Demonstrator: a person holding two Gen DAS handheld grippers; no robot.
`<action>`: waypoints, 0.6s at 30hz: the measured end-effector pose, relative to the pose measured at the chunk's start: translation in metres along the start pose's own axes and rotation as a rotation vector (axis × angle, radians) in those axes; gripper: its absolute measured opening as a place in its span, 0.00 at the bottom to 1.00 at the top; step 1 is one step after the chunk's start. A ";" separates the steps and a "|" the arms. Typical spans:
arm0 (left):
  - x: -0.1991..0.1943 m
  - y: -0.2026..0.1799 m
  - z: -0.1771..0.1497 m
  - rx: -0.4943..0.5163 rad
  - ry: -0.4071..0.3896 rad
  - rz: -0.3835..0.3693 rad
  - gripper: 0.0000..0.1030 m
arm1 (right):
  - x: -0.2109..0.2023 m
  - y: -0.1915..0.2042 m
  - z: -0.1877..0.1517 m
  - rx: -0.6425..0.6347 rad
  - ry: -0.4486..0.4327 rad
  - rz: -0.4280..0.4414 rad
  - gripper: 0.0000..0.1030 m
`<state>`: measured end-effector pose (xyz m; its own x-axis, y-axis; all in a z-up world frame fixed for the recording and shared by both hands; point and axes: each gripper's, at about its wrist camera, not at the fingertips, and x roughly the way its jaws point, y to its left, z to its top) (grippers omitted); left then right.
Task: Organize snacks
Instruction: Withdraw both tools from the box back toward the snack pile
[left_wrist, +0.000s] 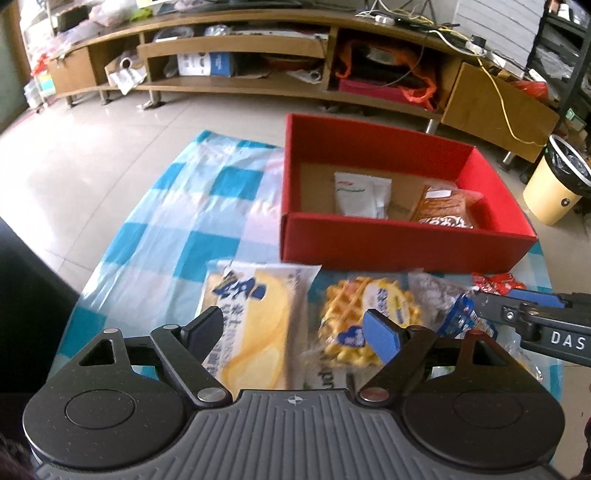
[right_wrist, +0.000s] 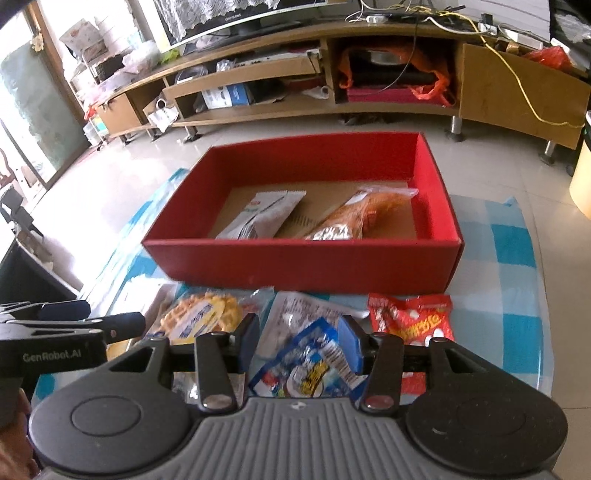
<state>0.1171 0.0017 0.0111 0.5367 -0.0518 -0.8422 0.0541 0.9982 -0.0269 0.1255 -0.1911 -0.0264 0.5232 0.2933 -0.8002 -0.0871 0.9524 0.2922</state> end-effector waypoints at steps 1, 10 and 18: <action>0.000 0.002 -0.001 -0.002 0.000 0.007 0.85 | 0.000 0.000 -0.001 0.003 0.006 0.008 0.44; 0.001 0.025 -0.005 -0.049 0.017 0.034 0.85 | 0.013 0.024 0.000 0.013 0.056 0.088 0.50; 0.004 0.048 -0.001 -0.104 0.041 0.037 0.85 | 0.050 0.052 0.008 0.017 0.125 0.118 0.56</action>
<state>0.1211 0.0492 0.0055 0.5020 -0.0156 -0.8647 -0.0535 0.9974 -0.0491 0.1536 -0.1280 -0.0473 0.4004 0.4122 -0.8184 -0.1268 0.9095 0.3960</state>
